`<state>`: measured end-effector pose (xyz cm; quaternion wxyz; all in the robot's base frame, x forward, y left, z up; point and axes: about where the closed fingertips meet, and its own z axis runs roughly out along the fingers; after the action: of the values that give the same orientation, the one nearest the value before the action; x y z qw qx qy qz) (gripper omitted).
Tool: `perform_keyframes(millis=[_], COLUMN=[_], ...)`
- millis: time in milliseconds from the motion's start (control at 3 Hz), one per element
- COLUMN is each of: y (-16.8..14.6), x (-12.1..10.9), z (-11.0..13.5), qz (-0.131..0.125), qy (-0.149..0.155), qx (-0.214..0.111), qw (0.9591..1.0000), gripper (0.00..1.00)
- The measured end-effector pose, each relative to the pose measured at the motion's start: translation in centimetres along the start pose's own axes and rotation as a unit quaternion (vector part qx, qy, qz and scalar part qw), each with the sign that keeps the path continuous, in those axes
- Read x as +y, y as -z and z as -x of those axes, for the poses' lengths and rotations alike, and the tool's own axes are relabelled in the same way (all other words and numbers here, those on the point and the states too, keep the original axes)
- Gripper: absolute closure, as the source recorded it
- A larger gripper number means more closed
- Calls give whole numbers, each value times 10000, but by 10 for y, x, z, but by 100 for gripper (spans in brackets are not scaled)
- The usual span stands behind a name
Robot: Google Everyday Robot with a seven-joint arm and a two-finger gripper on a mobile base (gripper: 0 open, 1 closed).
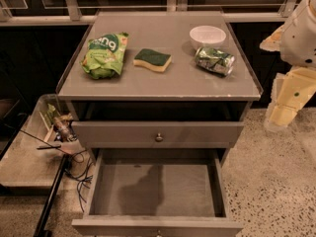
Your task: Place sponge into middle drawer
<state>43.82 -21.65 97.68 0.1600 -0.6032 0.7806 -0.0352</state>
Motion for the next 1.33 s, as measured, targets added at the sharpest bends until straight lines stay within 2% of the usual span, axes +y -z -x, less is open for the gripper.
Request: perform_keyframes(millis=[333,667,1000,1333], y=[1,-1,-7,-12], x=[0,-5,-16,-39], z=[0,8,37,73], qz=[-17,-90,-253,-461], qy=[4,137,613,1128], qx=[3,-60,-400,-844], qw=[10000,9998,9970,9889], gripper=[0,0,0,0])
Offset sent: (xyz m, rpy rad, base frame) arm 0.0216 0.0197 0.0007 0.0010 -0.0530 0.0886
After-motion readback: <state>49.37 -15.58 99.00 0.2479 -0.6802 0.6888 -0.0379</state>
